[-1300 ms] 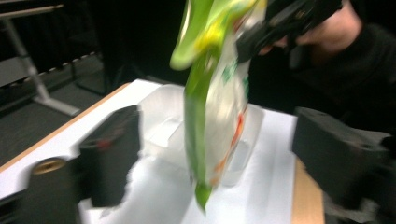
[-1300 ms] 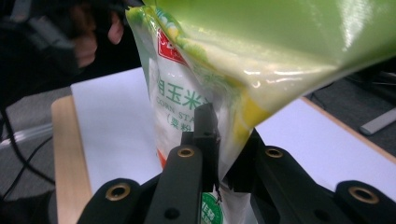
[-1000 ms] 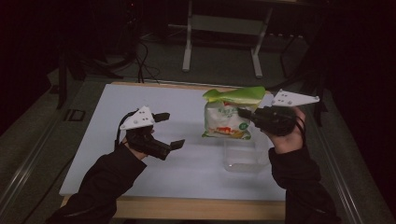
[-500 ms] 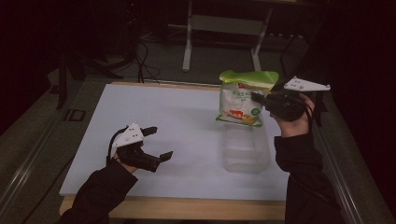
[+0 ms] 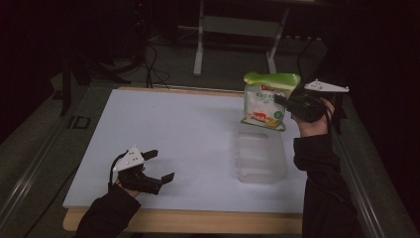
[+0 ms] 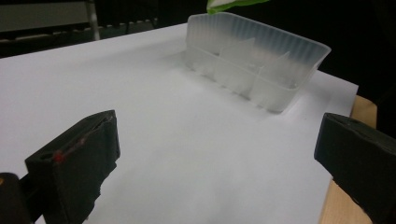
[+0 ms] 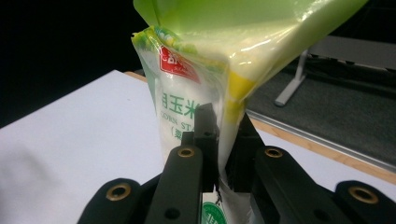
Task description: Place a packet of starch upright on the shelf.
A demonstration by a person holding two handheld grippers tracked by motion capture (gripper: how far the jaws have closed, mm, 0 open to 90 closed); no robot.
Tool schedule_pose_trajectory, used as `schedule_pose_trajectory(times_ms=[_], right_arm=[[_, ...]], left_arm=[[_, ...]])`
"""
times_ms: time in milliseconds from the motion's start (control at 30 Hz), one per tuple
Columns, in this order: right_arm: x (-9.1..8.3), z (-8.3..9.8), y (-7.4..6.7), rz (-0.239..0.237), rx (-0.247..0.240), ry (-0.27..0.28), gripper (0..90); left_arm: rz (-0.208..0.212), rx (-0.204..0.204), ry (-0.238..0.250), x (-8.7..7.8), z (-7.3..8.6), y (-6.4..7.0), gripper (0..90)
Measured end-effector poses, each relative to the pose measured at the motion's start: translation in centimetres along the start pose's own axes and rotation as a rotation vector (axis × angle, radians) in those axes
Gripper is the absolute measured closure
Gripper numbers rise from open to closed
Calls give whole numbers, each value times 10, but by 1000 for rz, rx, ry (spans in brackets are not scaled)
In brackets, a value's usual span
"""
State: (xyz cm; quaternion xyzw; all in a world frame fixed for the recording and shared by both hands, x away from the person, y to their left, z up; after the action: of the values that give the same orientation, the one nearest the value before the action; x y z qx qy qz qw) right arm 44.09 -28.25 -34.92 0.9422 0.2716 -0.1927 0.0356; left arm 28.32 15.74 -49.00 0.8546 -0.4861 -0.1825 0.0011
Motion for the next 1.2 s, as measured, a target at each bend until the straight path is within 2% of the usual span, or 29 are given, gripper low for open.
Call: schedule_pose_trajectory(times_ms=[100,200,400,567,700,800,867,933,1100,1133,1200], right_arm=[[10,8,6,4,9,-18,848],[19,17,10,7,31,-30,848],[37,37,18,19,52,-71,848],[49,50,19,1,77,-92,849],[59,61,19,-11,63,-106,848],[63,70,23,-21,72,-116,849],[62,74,28,-44,104,-109,848],[60,78,32,-49,115,-122,847],[58,88,35,-15,92,-158,843],[58,94,38,-5,104,-188,836],[57,95,40,-7,116,-196,805]], left_arm=[[0,-3,38,-1,5,0,7],[-7,8,50,-1,9,-1,7],[-7,54,73,0,12,1,7],[24,62,82,2,14,4,7],[43,62,83,5,16,5,7],[46,57,79,6,16,4,7],[45,49,74,6,17,3,7],[46,43,78,6,17,3,7],[45,50,77,6,16,4,7],[45,46,77,6,16,4,7],[44,41,74,7,17,3,7]])
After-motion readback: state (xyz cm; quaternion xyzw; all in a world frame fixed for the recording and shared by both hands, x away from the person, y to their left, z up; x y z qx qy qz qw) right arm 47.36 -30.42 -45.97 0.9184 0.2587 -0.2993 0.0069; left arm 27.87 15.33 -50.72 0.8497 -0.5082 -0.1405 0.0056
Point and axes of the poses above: each handheld gripper's, and its own axes: x roughly forward along the jaws, z roughly out of its underside, y roughly to its right, the point moved 3 cm from there along x, roughly forward along the jaws, and after that the axes turned 8 degrees about z, right-handed, at the moved point
